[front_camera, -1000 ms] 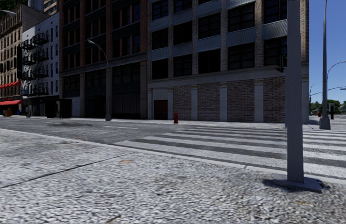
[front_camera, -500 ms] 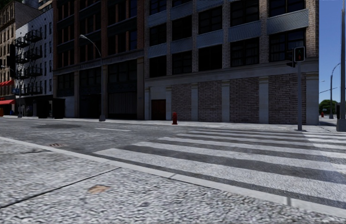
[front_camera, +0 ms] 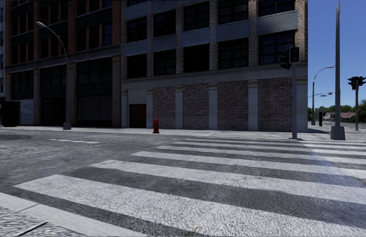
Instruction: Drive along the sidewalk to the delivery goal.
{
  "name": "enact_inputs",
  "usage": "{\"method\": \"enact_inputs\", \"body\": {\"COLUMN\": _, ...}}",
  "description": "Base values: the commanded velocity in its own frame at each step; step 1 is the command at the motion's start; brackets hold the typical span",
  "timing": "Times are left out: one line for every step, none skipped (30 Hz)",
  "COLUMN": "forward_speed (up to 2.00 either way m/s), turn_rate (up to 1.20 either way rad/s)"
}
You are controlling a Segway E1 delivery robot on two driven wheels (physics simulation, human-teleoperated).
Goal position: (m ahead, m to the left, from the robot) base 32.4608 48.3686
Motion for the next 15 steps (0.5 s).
{"method": "enact_inputs", "body": {"forward_speed": 2.0, "turn_rate": -0.53}}
{"method": "enact_inputs", "body": {"forward_speed": 2.0, "turn_rate": -0.53}}
{"method": "enact_inputs", "body": {"forward_speed": 2.0, "turn_rate": -0.53}}
{"method": "enact_inputs", "body": {"forward_speed": 2.0, "turn_rate": -0.53}}
{"method": "enact_inputs", "body": {"forward_speed": 1.95, "turn_rate": -0.53}}
{"method": "enact_inputs", "body": {"forward_speed": 1.95, "turn_rate": -0.53}}
{"method": "enact_inputs", "body": {"forward_speed": 1.91, "turn_rate": -0.53}}
{"method": "enact_inputs", "body": {"forward_speed": 1.88, "turn_rate": -0.53}}
{"method": "enact_inputs", "body": {"forward_speed": 1.88, "turn_rate": -0.53}}
{"method": "enact_inputs", "body": {"forward_speed": 1.81, "turn_rate": -0.53}}
{"method": "enact_inputs", "body": {"forward_speed": 1.77, "turn_rate": -0.5}}
{"method": "enact_inputs", "body": {"forward_speed": 1.69, "turn_rate": -0.49}}
{"method": "enact_inputs", "body": {"forward_speed": 1.69, "turn_rate": -0.49}}
{"method": "enact_inputs", "body": {"forward_speed": 1.62, "turn_rate": -0.48}}
{"method": "enact_inputs", "body": {"forward_speed": 1.56, "turn_rate": -0.46}}
